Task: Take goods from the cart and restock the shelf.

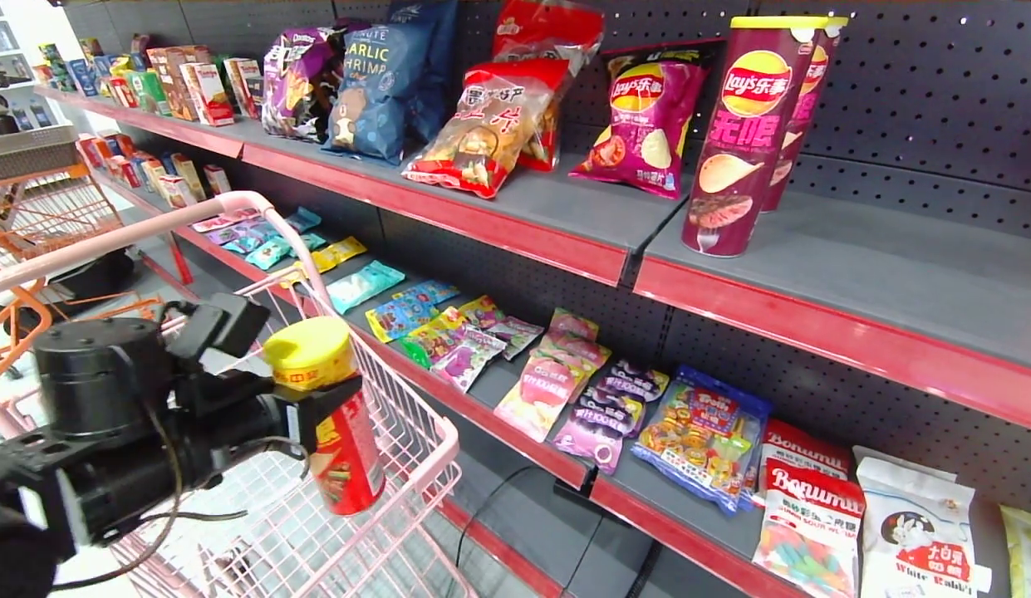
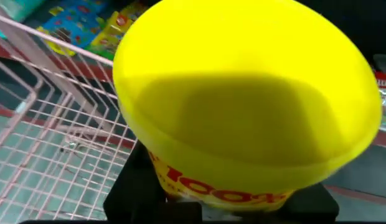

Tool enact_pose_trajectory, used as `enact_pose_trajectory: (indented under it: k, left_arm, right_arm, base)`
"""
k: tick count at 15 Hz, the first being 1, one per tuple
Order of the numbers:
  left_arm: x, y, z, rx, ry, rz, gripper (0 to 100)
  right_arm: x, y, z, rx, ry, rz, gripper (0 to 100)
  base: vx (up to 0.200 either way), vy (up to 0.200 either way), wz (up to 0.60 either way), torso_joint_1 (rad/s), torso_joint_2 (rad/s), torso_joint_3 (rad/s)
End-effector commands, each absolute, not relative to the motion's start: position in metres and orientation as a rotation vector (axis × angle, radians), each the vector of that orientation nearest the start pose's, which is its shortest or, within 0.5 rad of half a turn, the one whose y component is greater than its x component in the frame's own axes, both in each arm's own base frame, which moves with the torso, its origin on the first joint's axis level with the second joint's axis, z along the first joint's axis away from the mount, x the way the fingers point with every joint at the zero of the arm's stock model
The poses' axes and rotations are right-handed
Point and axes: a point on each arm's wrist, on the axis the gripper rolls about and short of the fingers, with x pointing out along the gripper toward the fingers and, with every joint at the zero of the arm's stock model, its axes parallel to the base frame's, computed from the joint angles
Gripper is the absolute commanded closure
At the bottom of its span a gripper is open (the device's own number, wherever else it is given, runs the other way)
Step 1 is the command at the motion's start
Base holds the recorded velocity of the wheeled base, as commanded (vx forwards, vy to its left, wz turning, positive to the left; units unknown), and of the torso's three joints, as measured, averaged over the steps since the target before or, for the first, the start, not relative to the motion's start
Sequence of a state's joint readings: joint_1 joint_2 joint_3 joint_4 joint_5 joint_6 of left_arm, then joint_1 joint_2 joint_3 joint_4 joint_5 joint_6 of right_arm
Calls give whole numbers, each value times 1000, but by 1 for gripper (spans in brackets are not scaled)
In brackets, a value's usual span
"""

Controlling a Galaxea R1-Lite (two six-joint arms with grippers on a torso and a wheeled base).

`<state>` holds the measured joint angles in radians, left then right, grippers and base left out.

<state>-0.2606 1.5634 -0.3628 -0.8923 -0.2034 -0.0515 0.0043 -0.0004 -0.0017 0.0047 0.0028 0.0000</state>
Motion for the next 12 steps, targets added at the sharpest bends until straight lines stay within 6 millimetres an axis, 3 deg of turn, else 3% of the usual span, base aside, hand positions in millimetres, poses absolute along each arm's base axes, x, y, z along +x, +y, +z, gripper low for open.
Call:
enact_pose_trajectory:
  k: [1,3,4,7,12]
  left_arm:
    - [145,-41,180,-41,149,-399,100]
    - [115,-33,188,-41,153,-390,100]
    - [88,-24,191,-42,157,-373,100]
    - [46,-14,193,-45,102,-366,100]
    - [14,-5,191,-43,58,-310,100]
  right_arm:
    - [-23,0,75,0,3,8,0]
    - [-23,0,75,0,3,8,0]
    - [-23,0,75,0,3,8,0]
    - [-23,0,75,-5,3,6,0]
    - [-23,0,75,-3,3,6,0]
  base:
    - [0,0,0,0,0,0]
    - [0,0,0,0,0,0]
    - [0,0,0,0,0,0]
    - [0,0,0,0,0,0]
    - [0,0,0,31,-113,-73]
